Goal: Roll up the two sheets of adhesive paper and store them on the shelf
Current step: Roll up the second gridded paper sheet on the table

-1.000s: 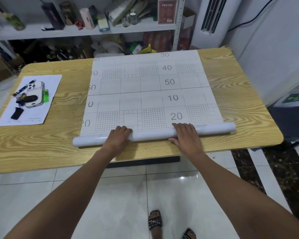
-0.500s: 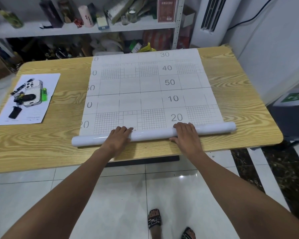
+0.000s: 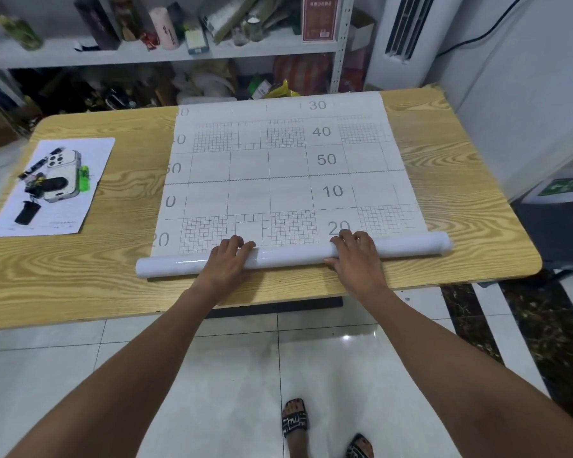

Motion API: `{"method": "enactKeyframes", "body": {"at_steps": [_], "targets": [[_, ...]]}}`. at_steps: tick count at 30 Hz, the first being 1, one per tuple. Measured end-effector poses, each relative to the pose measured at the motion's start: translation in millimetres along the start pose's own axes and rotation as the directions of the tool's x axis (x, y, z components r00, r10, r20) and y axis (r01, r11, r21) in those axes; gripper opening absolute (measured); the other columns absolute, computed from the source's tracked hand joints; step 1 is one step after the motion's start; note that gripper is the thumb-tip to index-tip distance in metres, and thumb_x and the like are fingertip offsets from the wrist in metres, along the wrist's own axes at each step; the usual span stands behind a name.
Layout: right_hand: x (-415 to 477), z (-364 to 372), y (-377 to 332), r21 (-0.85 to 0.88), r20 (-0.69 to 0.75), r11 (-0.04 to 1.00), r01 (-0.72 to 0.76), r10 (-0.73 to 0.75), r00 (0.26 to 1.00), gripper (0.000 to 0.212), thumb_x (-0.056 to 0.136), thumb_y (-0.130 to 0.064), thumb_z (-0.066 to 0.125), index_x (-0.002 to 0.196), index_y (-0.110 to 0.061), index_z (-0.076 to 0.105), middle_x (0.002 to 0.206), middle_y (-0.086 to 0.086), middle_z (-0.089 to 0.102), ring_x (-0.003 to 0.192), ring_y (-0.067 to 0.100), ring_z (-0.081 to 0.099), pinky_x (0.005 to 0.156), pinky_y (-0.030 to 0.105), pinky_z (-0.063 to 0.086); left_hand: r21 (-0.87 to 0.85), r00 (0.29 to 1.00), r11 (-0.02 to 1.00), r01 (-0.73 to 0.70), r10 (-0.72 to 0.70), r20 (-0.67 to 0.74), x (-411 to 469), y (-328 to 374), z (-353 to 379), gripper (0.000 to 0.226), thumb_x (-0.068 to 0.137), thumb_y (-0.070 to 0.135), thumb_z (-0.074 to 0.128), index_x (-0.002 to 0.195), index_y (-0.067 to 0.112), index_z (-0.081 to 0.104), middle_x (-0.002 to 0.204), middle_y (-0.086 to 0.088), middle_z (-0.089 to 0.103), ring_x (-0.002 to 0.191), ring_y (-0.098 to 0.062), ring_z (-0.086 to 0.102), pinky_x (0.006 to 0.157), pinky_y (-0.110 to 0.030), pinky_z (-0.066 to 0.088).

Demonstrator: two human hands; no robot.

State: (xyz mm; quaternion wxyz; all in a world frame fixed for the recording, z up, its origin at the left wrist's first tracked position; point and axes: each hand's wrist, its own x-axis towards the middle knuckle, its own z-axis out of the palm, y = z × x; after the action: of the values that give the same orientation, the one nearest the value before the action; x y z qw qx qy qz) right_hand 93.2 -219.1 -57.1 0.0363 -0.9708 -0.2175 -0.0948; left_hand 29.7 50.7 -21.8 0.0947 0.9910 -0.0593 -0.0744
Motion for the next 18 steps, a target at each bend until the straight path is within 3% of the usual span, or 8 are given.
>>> {"method": "enactKeyframes", "body": {"at_steps": [5, 11, 18], "targets": [[-1, 1, 0, -0.027, 0.019, 1.000, 0.008, -0.008, 1.000, 0.050, 0.075, -0.040, 0.073, 0.109, -0.006, 0.062, 0.103, 0.011, 0.061, 0.090, 0.032, 0.054, 0.079, 0.041, 0.048, 0.010, 1.000, 1.000, -0.017, 0.017, -0.011, -2, -1, -1, 0.056, 0.069, -0.001, 0.069, 0.122, 0.000, 0.051, 0.110, -0.024, 0.051, 0.098, -0.041, 0.049, 0.083, -0.047, 0.040], [-1, 1, -3, -0.005, 0.006, 1.000, 0.027, -0.027, 1.000, 0.051, 0.075, -0.034, 0.074, 0.114, -0.004, 0.060, 0.099, 0.014, 0.062, 0.086, 0.036, 0.057, 0.077, 0.041, 0.050, 0.054, 0.999, 0.998, -0.033, 0.035, -0.023, 4, -7, 4, 0.065, 0.055, 0.006, 0.081, 0.111, 0.012, 0.049, 0.093, -0.015, 0.056, 0.081, -0.036, 0.056, 0.071, -0.047, 0.046], [2, 4, -6, 0.015, 0.042, 1.000, -0.002, 0.002, 0.999, 0.043, 0.084, -0.032, 0.061, 0.113, -0.001, 0.059, 0.098, 0.017, 0.064, 0.089, 0.038, 0.057, 0.086, 0.045, 0.049, 0.034, 1.000, 0.999, -0.007, 0.007, 0.000, 6, -10, 1, 0.042, 0.078, 0.008, 0.065, 0.118, 0.009, 0.053, 0.110, -0.012, 0.053, 0.103, -0.034, 0.049, 0.089, -0.046, 0.033]]}}
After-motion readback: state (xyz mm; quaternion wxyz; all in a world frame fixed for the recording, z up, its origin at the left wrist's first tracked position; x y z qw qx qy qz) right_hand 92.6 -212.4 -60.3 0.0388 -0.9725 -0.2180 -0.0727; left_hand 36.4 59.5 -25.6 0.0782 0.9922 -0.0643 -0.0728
